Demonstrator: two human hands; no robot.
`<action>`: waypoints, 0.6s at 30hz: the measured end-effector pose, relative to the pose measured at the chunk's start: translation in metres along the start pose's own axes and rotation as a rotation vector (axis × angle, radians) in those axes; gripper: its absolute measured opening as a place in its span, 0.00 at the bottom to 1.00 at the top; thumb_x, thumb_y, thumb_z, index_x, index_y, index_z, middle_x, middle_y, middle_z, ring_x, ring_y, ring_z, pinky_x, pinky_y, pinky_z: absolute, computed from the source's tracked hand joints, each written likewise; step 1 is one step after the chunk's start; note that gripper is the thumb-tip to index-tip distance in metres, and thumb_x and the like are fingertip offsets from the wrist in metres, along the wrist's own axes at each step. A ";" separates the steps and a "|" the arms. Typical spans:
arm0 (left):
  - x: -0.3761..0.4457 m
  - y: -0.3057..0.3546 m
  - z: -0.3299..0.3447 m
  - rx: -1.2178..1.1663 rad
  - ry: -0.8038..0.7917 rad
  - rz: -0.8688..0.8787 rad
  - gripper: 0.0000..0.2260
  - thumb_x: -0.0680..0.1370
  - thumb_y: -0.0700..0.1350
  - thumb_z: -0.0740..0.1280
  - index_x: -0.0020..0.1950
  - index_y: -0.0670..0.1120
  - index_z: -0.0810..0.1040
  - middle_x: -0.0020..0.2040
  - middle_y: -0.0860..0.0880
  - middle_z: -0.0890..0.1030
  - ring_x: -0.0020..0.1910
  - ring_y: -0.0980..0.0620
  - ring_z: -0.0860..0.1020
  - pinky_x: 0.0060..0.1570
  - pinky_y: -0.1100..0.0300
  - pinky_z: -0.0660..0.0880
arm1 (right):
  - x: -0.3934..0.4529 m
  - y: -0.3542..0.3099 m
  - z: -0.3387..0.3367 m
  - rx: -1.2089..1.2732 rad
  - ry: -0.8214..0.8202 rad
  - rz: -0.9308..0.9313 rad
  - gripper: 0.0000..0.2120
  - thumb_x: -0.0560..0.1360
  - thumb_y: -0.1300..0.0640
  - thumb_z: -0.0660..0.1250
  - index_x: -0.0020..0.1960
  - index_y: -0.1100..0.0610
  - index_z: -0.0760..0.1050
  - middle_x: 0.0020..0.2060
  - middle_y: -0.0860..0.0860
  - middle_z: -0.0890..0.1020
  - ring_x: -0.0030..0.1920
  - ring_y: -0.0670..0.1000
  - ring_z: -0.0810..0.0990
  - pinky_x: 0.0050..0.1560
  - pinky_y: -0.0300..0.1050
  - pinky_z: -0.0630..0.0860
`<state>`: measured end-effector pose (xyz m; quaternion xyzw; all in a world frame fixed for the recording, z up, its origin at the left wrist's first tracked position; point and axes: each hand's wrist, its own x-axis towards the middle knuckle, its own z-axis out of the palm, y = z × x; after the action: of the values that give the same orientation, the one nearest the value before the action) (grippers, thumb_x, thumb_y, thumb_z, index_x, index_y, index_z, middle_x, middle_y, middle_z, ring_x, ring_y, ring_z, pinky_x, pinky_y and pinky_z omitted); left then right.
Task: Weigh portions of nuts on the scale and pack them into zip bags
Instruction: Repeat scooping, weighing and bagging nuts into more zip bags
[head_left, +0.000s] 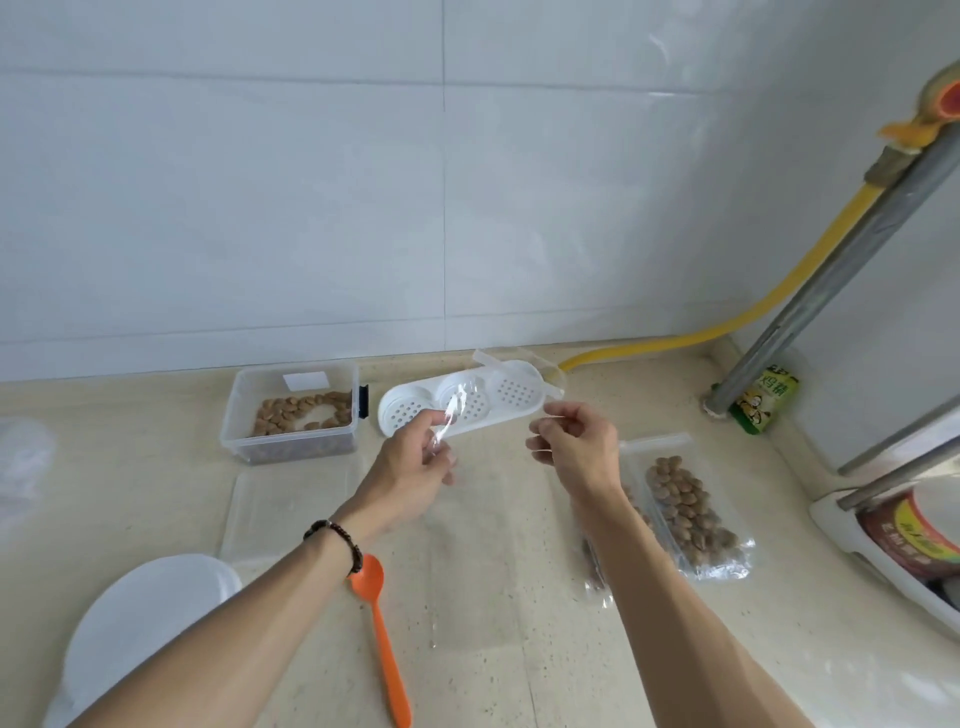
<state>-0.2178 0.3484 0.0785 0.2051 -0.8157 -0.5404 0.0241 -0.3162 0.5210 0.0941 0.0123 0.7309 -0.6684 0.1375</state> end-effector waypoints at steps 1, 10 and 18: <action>-0.002 0.002 -0.013 0.037 -0.008 0.014 0.14 0.80 0.39 0.63 0.64 0.52 0.72 0.46 0.45 0.79 0.37 0.55 0.82 0.42 0.60 0.75 | -0.004 -0.003 0.007 0.002 -0.011 -0.006 0.13 0.75 0.67 0.66 0.58 0.58 0.74 0.41 0.55 0.83 0.37 0.49 0.82 0.40 0.42 0.80; -0.049 -0.020 -0.148 0.238 0.003 0.051 0.10 0.76 0.40 0.70 0.55 0.50 0.77 0.34 0.55 0.80 0.29 0.59 0.77 0.34 0.64 0.75 | -0.060 -0.012 0.094 -0.094 -0.122 -0.003 0.15 0.73 0.66 0.69 0.59 0.58 0.76 0.38 0.53 0.83 0.34 0.48 0.81 0.38 0.40 0.79; -0.115 -0.107 -0.254 -0.014 0.107 -0.100 0.15 0.72 0.34 0.72 0.54 0.50 0.78 0.36 0.49 0.82 0.33 0.54 0.79 0.46 0.53 0.78 | -0.140 0.023 0.195 -0.007 -0.003 0.139 0.05 0.75 0.68 0.64 0.45 0.61 0.77 0.36 0.59 0.81 0.30 0.51 0.77 0.34 0.42 0.76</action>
<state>-0.0133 0.1327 0.1097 0.2738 -0.7981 -0.5350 0.0421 -0.1406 0.3555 0.0893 0.0614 0.7303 -0.6548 0.1848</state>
